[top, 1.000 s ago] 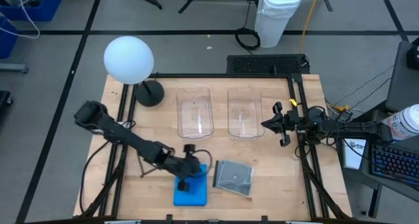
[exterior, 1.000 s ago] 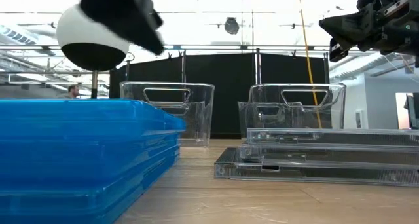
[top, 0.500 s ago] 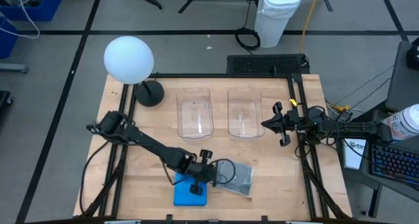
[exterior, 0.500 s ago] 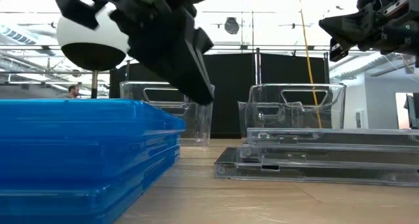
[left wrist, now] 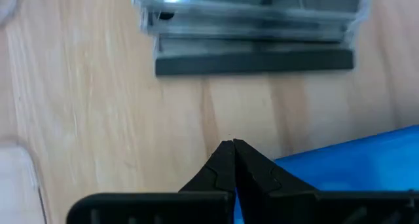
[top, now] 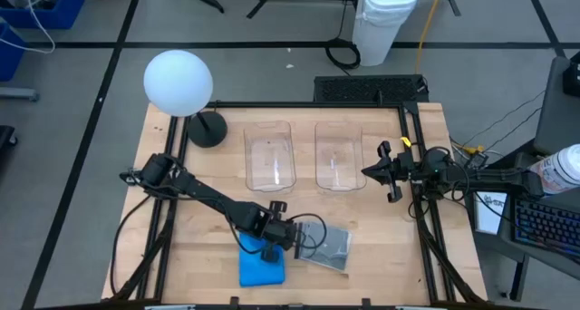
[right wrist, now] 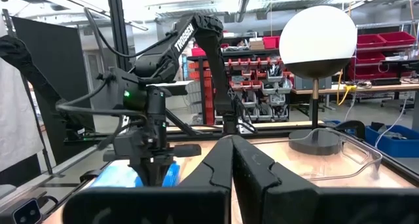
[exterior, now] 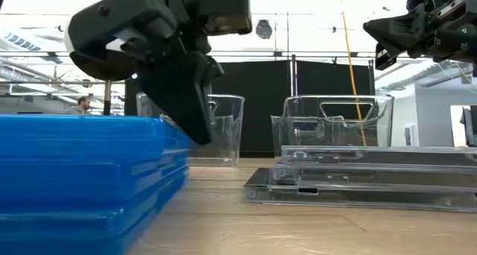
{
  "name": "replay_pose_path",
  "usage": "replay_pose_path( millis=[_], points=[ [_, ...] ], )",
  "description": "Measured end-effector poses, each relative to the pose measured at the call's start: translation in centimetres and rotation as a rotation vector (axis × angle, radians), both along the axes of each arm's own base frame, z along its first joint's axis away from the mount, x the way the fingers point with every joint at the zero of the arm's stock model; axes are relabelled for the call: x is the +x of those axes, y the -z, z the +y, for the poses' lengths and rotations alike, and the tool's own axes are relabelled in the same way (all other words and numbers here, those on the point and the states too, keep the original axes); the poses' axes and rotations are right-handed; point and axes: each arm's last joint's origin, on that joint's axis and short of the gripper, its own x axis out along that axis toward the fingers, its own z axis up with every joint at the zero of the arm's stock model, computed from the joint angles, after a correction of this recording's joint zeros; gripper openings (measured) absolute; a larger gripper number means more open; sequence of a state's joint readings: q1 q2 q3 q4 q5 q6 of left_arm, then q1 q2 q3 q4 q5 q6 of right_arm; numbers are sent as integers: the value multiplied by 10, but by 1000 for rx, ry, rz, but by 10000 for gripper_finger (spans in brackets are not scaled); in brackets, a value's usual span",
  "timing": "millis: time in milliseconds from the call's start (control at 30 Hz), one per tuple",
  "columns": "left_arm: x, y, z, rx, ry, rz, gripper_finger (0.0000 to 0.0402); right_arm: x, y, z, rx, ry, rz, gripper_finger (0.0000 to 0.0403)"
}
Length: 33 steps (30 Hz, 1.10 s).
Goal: Pick & place jewel cases by type
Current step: Put the blue cd case into the left transparent bin
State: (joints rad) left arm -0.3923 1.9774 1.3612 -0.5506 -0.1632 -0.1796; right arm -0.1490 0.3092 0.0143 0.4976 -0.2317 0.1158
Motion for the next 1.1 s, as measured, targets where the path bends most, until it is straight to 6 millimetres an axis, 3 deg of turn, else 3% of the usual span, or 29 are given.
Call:
replay_pose_path(
  millis=[300,567,900,1100],
  points=[
    [-1,1,0,17,-3,3,5,0,0,0,-1,0,-4,0],
    [-8,-28,-3,-2,16,-72,5,0,0,0,-1,-1,-3,0],
    [-11,-32,1,6,6,-10,3,0,0,0,-1,0,-3,0],
    [8,-53,0,1,-15,61,2,0,-1,-1,4,29,-8,0]
  ],
)
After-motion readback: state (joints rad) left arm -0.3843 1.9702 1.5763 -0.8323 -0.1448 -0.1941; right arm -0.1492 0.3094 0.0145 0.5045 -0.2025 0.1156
